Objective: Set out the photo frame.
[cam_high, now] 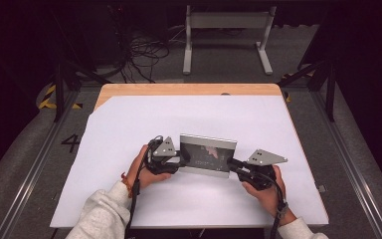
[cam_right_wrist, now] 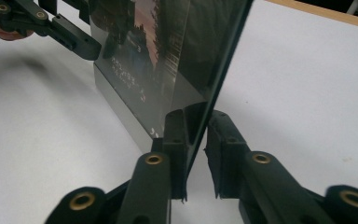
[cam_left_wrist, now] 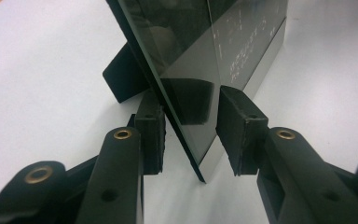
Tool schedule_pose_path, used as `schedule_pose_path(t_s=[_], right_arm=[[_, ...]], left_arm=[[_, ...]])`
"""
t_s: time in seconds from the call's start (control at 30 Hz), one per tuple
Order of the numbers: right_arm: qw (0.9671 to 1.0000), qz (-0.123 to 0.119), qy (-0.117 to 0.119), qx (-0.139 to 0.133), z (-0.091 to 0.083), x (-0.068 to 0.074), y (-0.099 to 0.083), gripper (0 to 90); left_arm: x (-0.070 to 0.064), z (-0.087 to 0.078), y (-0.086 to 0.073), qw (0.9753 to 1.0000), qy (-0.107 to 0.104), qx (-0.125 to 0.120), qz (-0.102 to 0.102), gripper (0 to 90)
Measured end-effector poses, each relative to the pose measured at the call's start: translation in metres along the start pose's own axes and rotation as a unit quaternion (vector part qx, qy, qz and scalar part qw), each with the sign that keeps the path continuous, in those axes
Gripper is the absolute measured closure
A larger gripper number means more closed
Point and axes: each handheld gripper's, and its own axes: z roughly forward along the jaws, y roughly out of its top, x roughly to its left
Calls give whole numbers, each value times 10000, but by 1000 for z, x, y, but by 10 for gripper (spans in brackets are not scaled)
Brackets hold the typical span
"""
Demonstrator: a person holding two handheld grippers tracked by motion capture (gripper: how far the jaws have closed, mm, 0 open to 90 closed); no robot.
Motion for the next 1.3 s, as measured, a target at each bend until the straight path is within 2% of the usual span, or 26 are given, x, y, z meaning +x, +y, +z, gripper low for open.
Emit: schedule_pose_path(t_s=[0.1,0.43,0.67,1.3], right_arm=[[10000,7,0,8,-4,-1,-2,833],[10000,39,-74,-19,-1,-1,-2,830],[9998,166,-68,-31,6,-4,3,822],[10000,61,-20,70,12,2,1,823]], left_arm=[[0,2,0,10000,-17,42,19,630],[1,-2,-1,9999,-116,107,-25,679],[-1,-7,-4,9998,-55,158,-49,703],[-1,-15,-10,9998,5,204,-43,712]])
